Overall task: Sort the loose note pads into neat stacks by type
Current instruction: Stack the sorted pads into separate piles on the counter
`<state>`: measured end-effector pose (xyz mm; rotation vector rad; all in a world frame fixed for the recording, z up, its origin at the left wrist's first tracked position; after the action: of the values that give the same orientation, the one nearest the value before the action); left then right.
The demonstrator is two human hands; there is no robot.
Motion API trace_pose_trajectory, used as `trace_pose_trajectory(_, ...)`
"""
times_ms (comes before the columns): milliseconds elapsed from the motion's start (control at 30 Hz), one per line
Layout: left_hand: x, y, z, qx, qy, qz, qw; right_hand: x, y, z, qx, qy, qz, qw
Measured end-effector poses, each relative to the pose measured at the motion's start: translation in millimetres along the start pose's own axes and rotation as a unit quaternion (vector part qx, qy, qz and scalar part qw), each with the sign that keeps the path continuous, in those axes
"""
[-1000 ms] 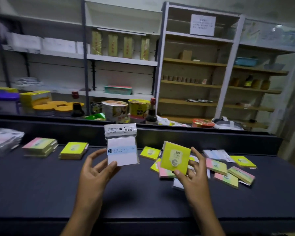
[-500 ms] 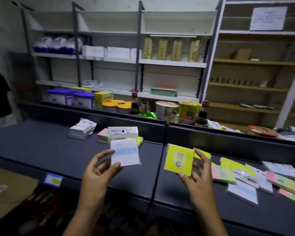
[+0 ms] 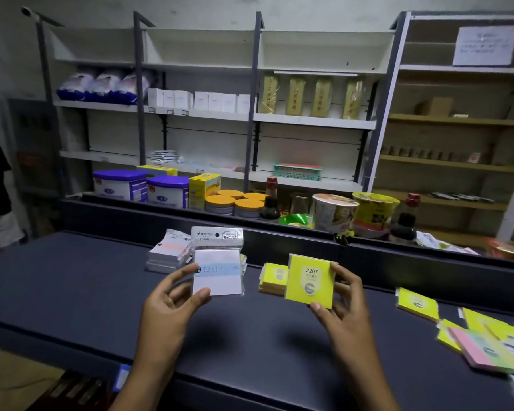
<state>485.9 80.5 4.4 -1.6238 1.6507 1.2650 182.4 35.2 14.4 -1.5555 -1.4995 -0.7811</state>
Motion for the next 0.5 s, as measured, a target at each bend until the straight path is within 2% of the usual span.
trace_pose_trajectory(167, 16.6, -26.9, -33.1, 0.015, -0.002, 0.012, 1.0, -17.7, 31.4, -28.2, -0.002, 0.024, 0.033, 0.999)
trace_pose_trajectory(500, 39.5, -40.9, -67.2, 0.039, -0.016, 0.033, 0.999, -50.6, 45.9, -90.5, 0.008, 0.124, 0.103, 0.987)
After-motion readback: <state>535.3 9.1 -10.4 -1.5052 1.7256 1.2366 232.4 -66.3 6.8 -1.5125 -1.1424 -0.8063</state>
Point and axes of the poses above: each hand's wrist, its own z-axis away from the middle knuckle, its own y-axis out of the palm, x = y × z, the point moved 10 cm from there along -z, towards the middle knuckle, and after that the axes turned 9 degrees about x, right-handed, at the moved point
